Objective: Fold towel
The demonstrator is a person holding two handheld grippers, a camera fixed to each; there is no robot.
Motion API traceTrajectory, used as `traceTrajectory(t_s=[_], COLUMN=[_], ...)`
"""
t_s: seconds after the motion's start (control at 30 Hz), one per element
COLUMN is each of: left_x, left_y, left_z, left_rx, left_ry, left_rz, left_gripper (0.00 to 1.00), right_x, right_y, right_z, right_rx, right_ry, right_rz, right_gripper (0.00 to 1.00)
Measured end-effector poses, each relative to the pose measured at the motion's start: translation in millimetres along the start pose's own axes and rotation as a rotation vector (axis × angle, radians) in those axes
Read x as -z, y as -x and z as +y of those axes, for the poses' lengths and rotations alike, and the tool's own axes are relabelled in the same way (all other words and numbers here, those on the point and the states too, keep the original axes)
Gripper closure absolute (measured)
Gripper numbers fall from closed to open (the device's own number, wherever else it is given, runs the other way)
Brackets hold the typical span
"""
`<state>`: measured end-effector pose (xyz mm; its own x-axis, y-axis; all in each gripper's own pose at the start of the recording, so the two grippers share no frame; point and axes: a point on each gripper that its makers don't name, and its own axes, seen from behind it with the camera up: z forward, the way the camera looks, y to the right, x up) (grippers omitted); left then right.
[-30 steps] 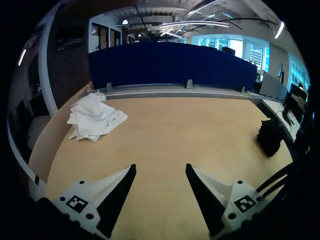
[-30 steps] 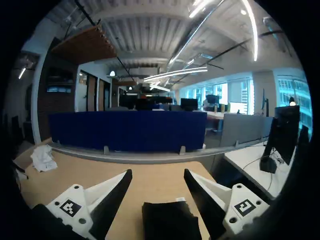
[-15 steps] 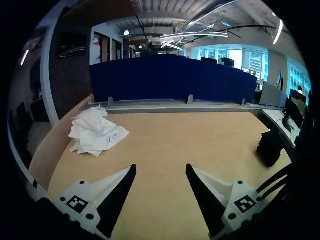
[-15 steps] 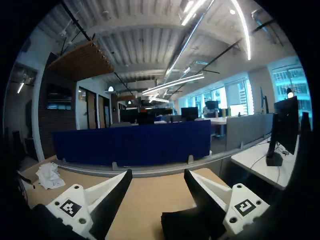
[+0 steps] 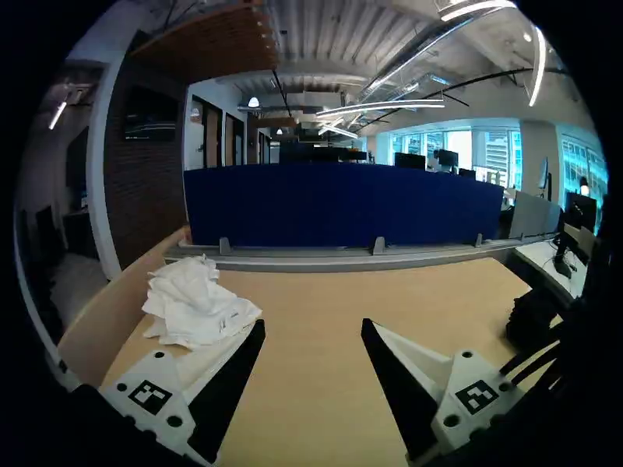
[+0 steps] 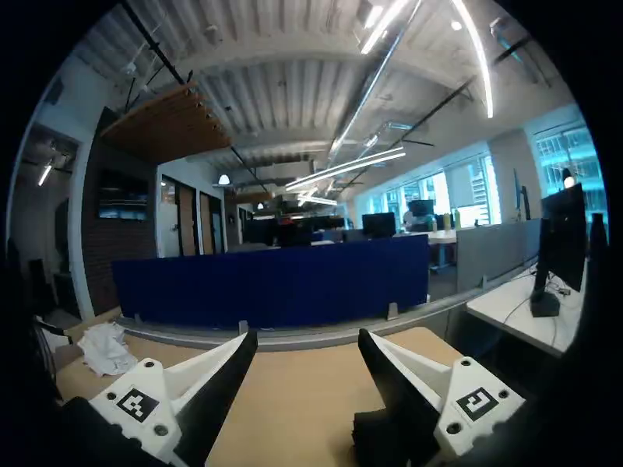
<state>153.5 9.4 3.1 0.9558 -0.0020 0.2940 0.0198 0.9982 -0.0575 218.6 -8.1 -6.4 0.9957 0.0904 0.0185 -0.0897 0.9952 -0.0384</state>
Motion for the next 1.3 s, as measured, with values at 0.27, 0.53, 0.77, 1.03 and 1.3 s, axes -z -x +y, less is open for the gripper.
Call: traceTrajectory(t_s=[0.27,0.53,0.77,1.03,1.3], left_x=[-2.1,-3.0,-2.5,-1.2,-4.5], left_y=[-24,-33,-39,-38,-15], left_z=[-11.2,-19.2,-27.9,-29.8,-32.0], left_rx=[0.004,-0.012,-0.023,-0.035,-0.082], left_ry=[-0.017,-0.019,-0.024,-0.027,-0.043], left_rz=[0.088,0.142,0.185,0.227,0.245], left_gripper=[0.08,0.08,0.08,0.08,0.08], right_x=[1.0,1.3,1.0,3.0,3.5], right_y=[6,9,9,9,14], right_z=[-21,-43,-52,-57,-53], right_rx=[0.007,0.020,0.036,0.059,0.073], right_ry=[-0.018,-0.035,-0.036,-0.031,-0.013], right_rz=[-0.012,-0.019,-0.029,-0.059,-0.079], right_gripper=[0.00,0.00,0.00,0.00,0.00])
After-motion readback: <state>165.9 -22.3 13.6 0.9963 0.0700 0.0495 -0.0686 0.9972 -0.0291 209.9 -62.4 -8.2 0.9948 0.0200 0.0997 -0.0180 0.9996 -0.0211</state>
